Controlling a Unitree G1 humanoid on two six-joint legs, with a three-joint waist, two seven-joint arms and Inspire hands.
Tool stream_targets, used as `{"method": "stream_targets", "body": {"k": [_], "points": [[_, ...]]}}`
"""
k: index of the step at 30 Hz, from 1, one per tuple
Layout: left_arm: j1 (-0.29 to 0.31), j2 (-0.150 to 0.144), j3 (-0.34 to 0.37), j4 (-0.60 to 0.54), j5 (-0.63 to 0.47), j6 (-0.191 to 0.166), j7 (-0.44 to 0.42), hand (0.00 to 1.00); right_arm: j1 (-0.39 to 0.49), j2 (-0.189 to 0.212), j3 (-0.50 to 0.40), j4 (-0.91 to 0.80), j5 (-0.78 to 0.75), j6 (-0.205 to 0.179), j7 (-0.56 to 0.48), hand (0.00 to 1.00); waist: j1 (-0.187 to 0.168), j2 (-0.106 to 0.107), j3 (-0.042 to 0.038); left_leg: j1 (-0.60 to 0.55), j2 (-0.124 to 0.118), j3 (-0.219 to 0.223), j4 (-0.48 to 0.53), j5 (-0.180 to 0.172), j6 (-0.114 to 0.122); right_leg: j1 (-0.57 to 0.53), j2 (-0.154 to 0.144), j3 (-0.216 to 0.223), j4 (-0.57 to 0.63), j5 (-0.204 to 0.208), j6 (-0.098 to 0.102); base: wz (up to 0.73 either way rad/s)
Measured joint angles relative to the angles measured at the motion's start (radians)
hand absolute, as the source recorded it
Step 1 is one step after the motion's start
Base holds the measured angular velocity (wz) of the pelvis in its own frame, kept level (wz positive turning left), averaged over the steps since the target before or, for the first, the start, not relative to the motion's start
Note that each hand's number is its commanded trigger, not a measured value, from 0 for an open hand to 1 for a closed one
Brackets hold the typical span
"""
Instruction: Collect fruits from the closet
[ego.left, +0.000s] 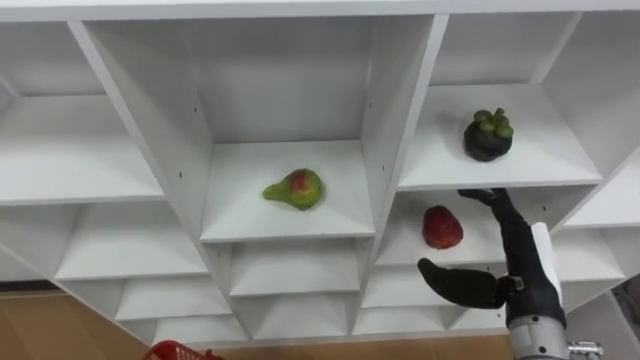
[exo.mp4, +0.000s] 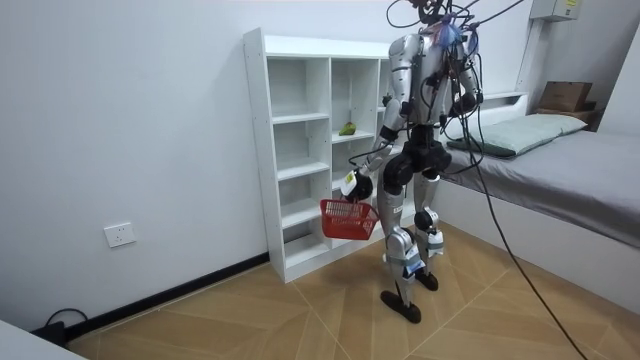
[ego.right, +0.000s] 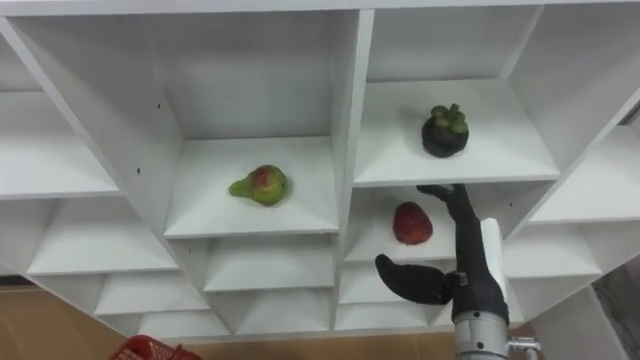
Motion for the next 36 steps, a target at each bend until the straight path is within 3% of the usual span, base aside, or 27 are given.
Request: {"method": "stream_targets", "body": {"k": [6,13,17,22,34,36], "points": [[-0.001,0.007,-0.029,0.000,-0.001,0.009,-0.015,1.00,0.002,0.000,0.009,-0.009,0.002,0.011,-0.009,0.00,0.001,-0.014,0.0023,-0.004,0.000,0.002,0.000,0.000,0.000,-0.004,0.000,0.002,0.000,0.000,0.000,0.00],[0.004,0.011,-0.047,-0.002,-0.001,0.012,-0.020,1.00,0.010,-0.006,0.010,-0.027,0.001,0.010,-0.013,0.00,0.000,-0.011,0.0016,-0.014,0.000,0.006,0.000,0.000,0.000,-0.017,0.001,0.007,0.001,0.000,0.000,-0.01],[0.012,0.030,-0.080,-0.011,-0.001,0.011,-0.019,1.00,0.010,-0.013,0.030,-0.036,0.008,0.009,-0.038,0.00,-0.003,-0.013,-0.0006,-0.029,0.000,0.015,0.002,0.000,0.000,-0.039,0.002,0.016,0.010,0.000,0.000,-0.08],[0.027,0.036,-0.083,-0.022,-0.001,0.011,-0.020,1.00,0.020,-0.013,0.037,-0.050,0.028,0.007,-0.041,0.00,-0.023,-0.015,-0.0023,-0.024,0.000,0.022,0.002,0.000,0.000,-0.037,0.002,0.020,0.009,0.000,0.000,-0.02],[0.032,0.039,-0.086,-0.083,-0.012,0.010,-0.043,1.00,0.033,-0.041,0.058,-0.050,0.056,-0.041,-0.090,0.00,-0.026,-0.017,0.0005,-0.010,0.002,0.072,-0.014,0.001,0.002,-0.054,0.016,0.075,0.016,0.014,0.001,-0.12],[0.034,0.042,-0.107,-0.084,-0.037,0.007,-0.043,1.00,0.041,-0.042,0.057,-0.050,0.094,-0.054,-0.111,0.00,-0.041,-0.016,0.0002,-0.010,0.001,0.073,-0.016,0.001,0.002,-0.055,0.016,0.075,0.016,0.014,0.001,-0.02]]}}
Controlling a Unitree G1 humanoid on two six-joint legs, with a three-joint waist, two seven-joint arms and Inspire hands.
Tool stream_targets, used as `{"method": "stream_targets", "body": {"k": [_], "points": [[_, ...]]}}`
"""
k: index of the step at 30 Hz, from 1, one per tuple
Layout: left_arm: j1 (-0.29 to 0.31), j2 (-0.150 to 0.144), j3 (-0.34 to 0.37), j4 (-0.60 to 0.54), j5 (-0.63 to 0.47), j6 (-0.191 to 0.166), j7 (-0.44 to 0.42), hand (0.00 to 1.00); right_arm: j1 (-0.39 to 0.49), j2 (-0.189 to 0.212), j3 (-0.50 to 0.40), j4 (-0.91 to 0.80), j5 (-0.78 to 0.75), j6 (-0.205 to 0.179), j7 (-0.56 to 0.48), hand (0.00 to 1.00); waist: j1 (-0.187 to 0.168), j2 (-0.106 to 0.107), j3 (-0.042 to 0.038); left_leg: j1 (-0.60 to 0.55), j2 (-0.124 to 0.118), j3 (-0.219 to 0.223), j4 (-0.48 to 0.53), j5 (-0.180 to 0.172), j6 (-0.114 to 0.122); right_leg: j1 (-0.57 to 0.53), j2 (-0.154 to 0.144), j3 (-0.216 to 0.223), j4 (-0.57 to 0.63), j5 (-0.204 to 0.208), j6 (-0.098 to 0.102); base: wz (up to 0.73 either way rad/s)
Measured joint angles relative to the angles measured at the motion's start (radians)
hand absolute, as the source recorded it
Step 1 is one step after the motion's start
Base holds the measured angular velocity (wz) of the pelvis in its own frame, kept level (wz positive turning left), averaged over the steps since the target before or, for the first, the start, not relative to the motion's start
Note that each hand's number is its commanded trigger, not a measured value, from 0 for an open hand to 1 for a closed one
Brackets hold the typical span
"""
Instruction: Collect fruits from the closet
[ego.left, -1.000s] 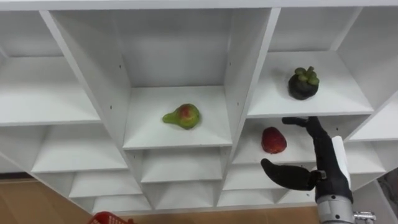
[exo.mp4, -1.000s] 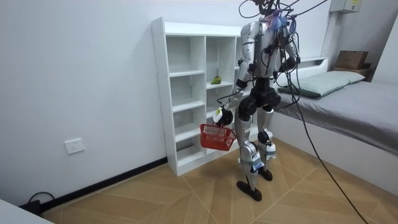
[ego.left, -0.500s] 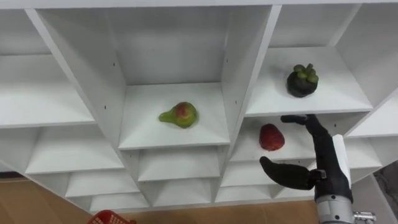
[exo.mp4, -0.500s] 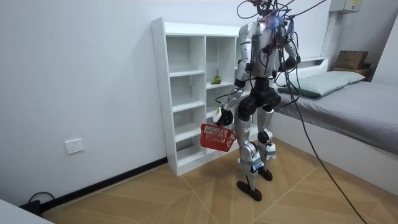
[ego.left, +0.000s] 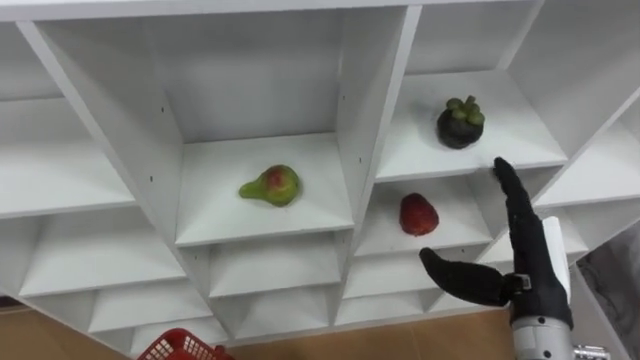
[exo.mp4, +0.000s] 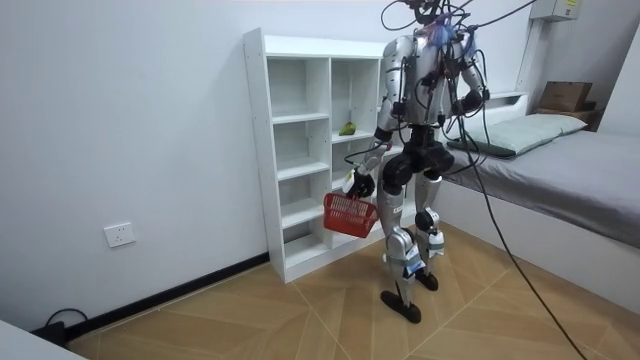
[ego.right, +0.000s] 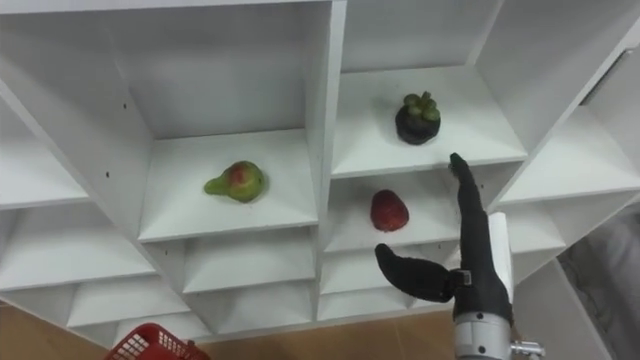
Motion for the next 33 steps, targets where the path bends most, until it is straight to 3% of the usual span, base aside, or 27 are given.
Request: {"method": "stream_targets", "body": {"k": [5,14,19,22,24,27,33], "points": [[0.010,0.001,0.002,-0.008,0.000,-0.006,0.003,1.00,0.042,-0.002,-0.013,0.053,0.035,-0.029,-0.050,0.00,-0.018,0.000,-0.0008,-0.001,0.000,0.003,-0.003,0.000,0.000,-0.003,0.001,0.000,-0.001,0.000,0.000,0.00],[0.004,0.008,0.002,-0.008,0.000,-0.017,0.004,1.00,0.110,-0.001,-0.032,0.103,0.105,-0.029,-0.075,0.00,-0.045,0.012,-0.0073,0.000,0.000,0.006,-0.002,0.000,0.000,-0.005,0.000,0.001,0.000,0.000,0.000,0.00],[0.002,0.008,0.001,0.013,-0.013,-0.022,0.004,1.00,0.099,-0.005,-0.038,0.032,0.051,-0.028,-0.097,0.00,-0.032,0.007,-0.0054,0.001,-0.001,0.008,0.001,0.001,0.001,-0.006,0.002,0.010,0.002,0.000,0.000,-0.02],[0.003,0.008,0.002,0.019,-0.030,-0.022,0.004,1.00,0.043,-0.008,-0.025,-0.008,-0.026,-0.033,-0.106,0.00,-0.027,0.002,-0.0012,0.001,-0.001,0.008,0.002,0.002,0.001,-0.006,0.002,0.012,0.001,0.002,-0.001,0.00],[-0.001,0.008,0.002,0.019,-0.039,-0.022,0.004,1.00,0.014,-0.009,-0.018,-0.028,-0.058,-0.034,-0.120,0.00,-0.006,-0.007,0.0011,-0.001,-0.001,0.007,0.002,0.002,0.001,-0.006,0.002,0.010,0.000,0.004,-0.001,0.00],[-0.002,0.008,0.001,0.018,-0.041,-0.022,0.003,1.00,-0.011,-0.009,-0.009,-0.033,-0.062,-0.048,-0.137,0.00,0.014,-0.010,0.0012,-0.003,-0.001,0.003,0.001,0.002,0.001,-0.006,0.001,0.005,-0.001,0.004,-0.001,0.03],[-0.017,0.008,-0.008,0.045,-0.042,-0.022,-0.003,1.00,-0.052,-0.013,0.031,-0.081,-0.073,-0.049,-0.154,0.00,0.019,-0.008,0.0032,-0.007,-0.001,0.002,0.000,0.002,0.001,-0.009,0.000,0.000,-0.001,0.004,-0.001,0.01]]}}
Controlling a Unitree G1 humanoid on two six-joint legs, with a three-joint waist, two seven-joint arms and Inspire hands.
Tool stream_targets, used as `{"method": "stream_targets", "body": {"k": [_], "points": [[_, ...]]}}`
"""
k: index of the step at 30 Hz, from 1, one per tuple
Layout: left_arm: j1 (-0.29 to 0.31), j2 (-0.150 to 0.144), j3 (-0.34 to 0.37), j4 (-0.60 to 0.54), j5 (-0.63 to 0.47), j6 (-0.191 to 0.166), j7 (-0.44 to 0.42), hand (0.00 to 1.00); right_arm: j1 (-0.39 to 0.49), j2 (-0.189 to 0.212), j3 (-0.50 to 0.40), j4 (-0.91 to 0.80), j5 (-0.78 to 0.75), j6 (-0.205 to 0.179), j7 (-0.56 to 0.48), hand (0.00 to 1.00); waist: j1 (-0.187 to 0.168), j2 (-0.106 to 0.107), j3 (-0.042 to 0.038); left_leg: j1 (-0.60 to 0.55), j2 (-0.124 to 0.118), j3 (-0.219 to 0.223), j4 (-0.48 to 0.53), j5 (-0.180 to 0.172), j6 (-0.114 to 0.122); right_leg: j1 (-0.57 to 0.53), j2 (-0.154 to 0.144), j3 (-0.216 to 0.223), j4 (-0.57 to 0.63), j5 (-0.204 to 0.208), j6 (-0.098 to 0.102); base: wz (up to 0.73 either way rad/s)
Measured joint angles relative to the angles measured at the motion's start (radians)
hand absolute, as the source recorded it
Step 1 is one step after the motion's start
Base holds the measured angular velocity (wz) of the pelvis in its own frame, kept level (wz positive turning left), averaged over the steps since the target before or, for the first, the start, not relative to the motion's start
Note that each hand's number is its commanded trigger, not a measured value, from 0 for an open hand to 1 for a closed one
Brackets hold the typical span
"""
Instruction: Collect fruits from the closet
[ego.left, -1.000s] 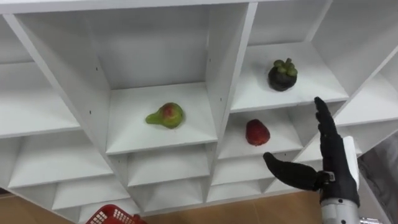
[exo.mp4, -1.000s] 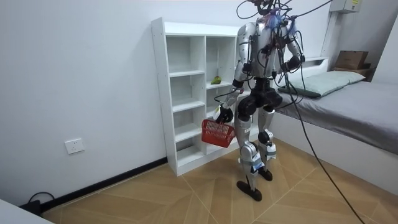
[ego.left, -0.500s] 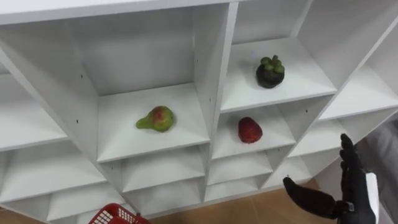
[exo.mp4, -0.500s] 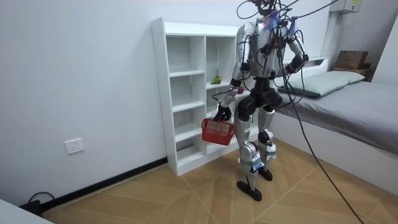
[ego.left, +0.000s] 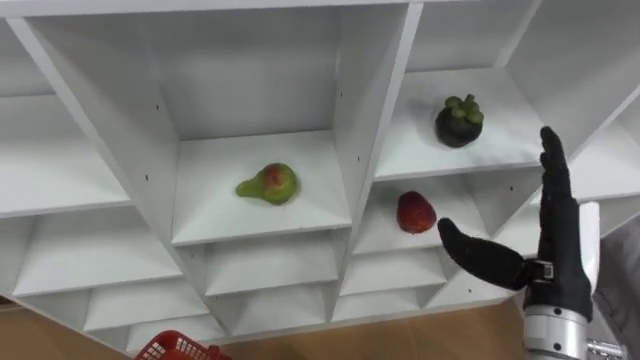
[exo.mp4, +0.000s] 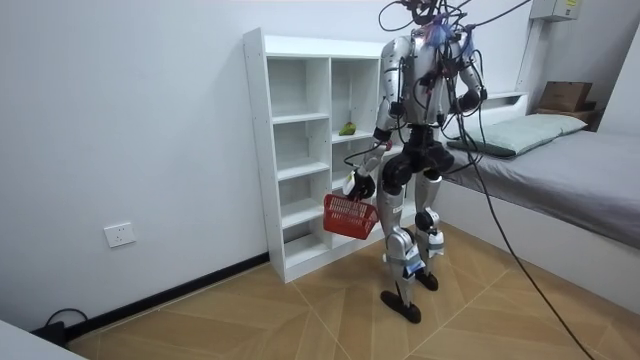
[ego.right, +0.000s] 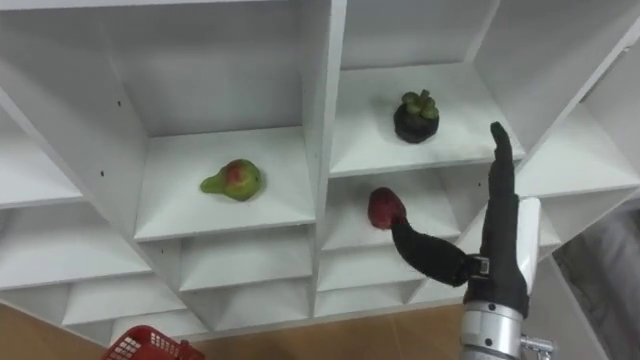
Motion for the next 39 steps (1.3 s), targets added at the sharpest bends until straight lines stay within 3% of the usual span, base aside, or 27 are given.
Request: {"method": "stream_targets", "body": {"k": [5,13,22,31,39], "points": [[0.000,0.000,-0.001,0.011,0.001,-0.005,-0.010,1.00,-0.051,-0.034,-0.001,-0.082,-0.037,-0.016,-0.040,0.00,0.006,0.000,0.0000,0.007,0.000,0.002,-0.001,0.000,0.000,0.003,0.001,0.000,-0.001,0.000,0.000,0.00],[0.004,0.003,0.000,0.019,0.001,-0.001,-0.011,1.00,-0.053,-0.035,0.000,-0.081,-0.055,-0.022,-0.044,0.00,0.025,-0.005,-0.0029,0.007,0.001,-0.012,0.000,0.000,0.000,0.012,0.000,-0.005,-0.006,0.000,0.000,0.03],[0.015,0.003,0.005,0.020,0.001,0.034,-0.016,1.00,-0.068,-0.036,-0.002,-0.075,-0.046,-0.020,-0.044,0.00,0.026,-0.015,-0.0057,0.007,0.001,-0.025,0.002,0.000,0.000,0.022,-0.002,-0.018,-0.013,0.001,-0.001,0.04],[0.011,0.005,0.012,0.018,0.013,0.067,-0.035,1.00,-0.102,-0.040,-0.020,-0.029,0.011,0.000,-0.038,0.00,0.022,-0.019,-0.0013,0.008,0.002,-0.034,0.002,0.000,0.000,0.036,-0.004,-0.030,-0.026,0.001,-0.001,0.03],[0.009,0.024,0.012,0.008,0.033,0.076,-0.035,1.00,-0.103,-0.040,-0.020,-0.012,0.048,0.018,0.009,0.00,0.026,-0.014,0.0030,0.007,0.003,-0.057,0.002,0.001,0.000,0.047,-0.007,-0.054,-0.034,0.003,-0.001,0.08]]}}
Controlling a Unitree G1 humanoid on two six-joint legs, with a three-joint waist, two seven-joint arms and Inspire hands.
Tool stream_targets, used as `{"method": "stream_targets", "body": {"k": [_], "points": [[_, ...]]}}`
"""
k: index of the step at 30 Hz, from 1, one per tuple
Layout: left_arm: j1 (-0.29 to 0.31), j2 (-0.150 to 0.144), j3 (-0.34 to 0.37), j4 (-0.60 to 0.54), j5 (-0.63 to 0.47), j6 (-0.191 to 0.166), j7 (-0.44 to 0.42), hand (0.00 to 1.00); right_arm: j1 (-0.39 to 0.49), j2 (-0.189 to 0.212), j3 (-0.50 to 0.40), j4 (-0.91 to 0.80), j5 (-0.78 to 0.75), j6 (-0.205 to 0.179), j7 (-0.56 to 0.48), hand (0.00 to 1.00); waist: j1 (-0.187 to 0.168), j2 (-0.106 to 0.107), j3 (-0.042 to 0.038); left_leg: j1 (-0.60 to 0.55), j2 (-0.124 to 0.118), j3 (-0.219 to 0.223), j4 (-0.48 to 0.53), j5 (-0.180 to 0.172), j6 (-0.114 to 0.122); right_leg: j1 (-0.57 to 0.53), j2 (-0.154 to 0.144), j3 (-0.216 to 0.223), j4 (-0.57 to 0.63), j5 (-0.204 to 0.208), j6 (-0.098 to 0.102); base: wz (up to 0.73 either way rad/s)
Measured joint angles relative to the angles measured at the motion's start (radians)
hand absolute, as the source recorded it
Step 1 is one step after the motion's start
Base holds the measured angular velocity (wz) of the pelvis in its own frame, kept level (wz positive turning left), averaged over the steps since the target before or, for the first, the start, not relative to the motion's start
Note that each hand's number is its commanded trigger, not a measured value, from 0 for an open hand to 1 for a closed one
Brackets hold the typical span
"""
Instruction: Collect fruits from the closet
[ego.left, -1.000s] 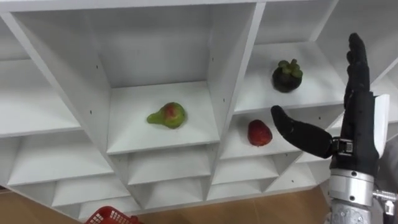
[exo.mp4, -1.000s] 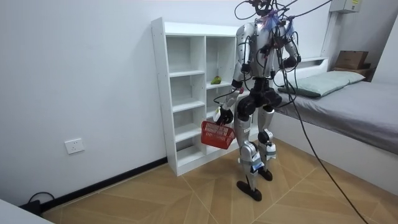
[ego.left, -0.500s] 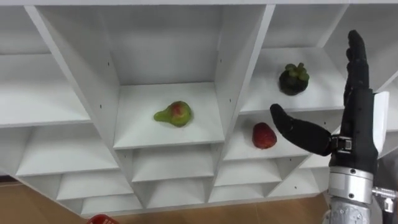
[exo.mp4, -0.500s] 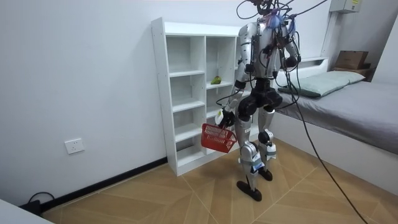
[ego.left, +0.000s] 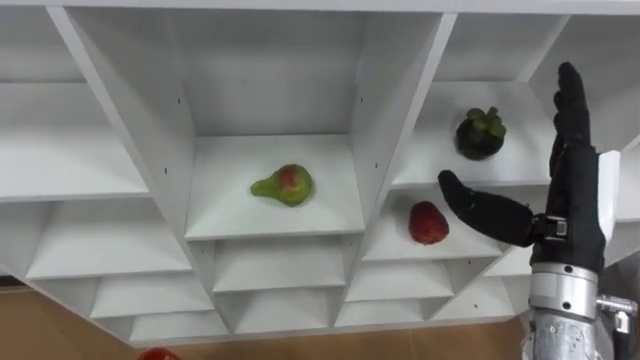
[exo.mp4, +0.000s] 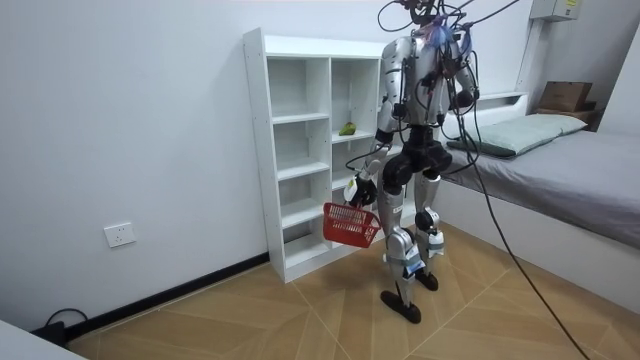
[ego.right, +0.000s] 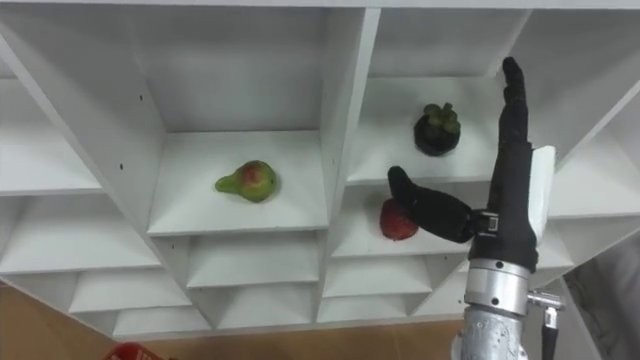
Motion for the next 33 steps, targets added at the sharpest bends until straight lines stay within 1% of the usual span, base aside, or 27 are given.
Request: {"method": "stream_targets", "body": {"k": [7,9,10,21,22,24,27,31,33], "points": [[0.001,0.005,0.000,0.000,0.003,0.002,0.001,1.00,-0.038,-0.007,0.000,0.023,-0.002,0.008,0.008,0.00,0.000,-0.007,0.0025,-0.001,-0.001,-0.005,0.001,0.000,0.000,0.001,-0.001,-0.002,0.000,0.000,0.000,0.01],[0.001,0.005,0.000,-0.001,0.015,0.002,0.001,1.00,-0.046,-0.019,0.000,0.023,-0.004,0.008,0.008,0.00,0.001,-0.011,0.0005,-0.001,-0.001,-0.005,0.002,0.000,0.000,0.001,-0.001,-0.002,0.000,0.000,0.000,0.00],[0.001,0.005,0.000,-0.001,0.020,0.002,0.002,1.00,-0.047,-0.021,0.000,0.023,-0.004,0.008,0.008,0.00,0.001,-0.011,0.0008,-0.001,-0.001,-0.005,0.002,0.000,0.000,0.001,-0.001,-0.002,0.000,0.000,0.000,0.00],[-0.003,0.005,0.000,-0.004,0.021,0.003,0.024,1.00,-0.076,-0.021,0.000,0.033,-0.003,0.008,0.008,0.00,0.004,-0.014,0.0016,0.000,-0.001,-0.016,0.002,0.000,0.000,0.005,-0.002,-0.006,0.000,0.000,0.000,0.01],[-0.003,0.005,0.000,-0.005,0.021,0.004,0.024,1.00,-0.079,-0.021,0.000,0.036,-0.001,0.008,0.008,0.00,0.003,-0.015,0.0019,0.000,-0.001,-0.019,0.003,0.000,0.000,0.006,-0.002,-0.008,0.000,0.000,0.000,0.09],[-0.009,0.005,0.000,-0.011,0.021,0.010,0.024,1.00,-0.095,-0.021,0.000,0.059,0.011,0.008,0.008,0.00,0.003,-0.019,0.0056,0.000,-0.001,-0.025,0.005,0.002,0.001,0.011,-0.004,-0.016,-0.001,0.000,0.000,0.10],[-0.013,0.005,0.000,-0.012,0.022,0.012,0.024,1.00,-0.111,-0.021,0.000,0.073,0.014,0.008,0.011,0.00,0.005,-0.026,0.0070,-0.001,-0.003,-0.027,0.005,0.004,0.001,0.013,-0.008,-0.024,-0.001,0.000,0.000,0.07],[-0.007,0.005,0.000,-0.012,0.023,0.014,0.022,1.00,-0.138,-0.025,-0.002,0.102,0.014,0.008,0.011,0.00,0.006,-0.030,0.0049,-0.001,-0.004,-0.034,0.005,0.004,0.002,0.015,-0.009,-0.027,-0.002,0.000,0.000,0.03],[-0.005,0.005,0.003,-0.013,0.047,0.015,0.020,1.00,-0.138,-0.025,-0.007,0.104,0.009,0.008,0.011,0.00,0.011,-0.032,0.0035,-0.002,-0.004,-0.038,0.005,0.004,0.002,0.021,-0.009,-0.030,-0.012,0.000,0.000,0.06]]}}
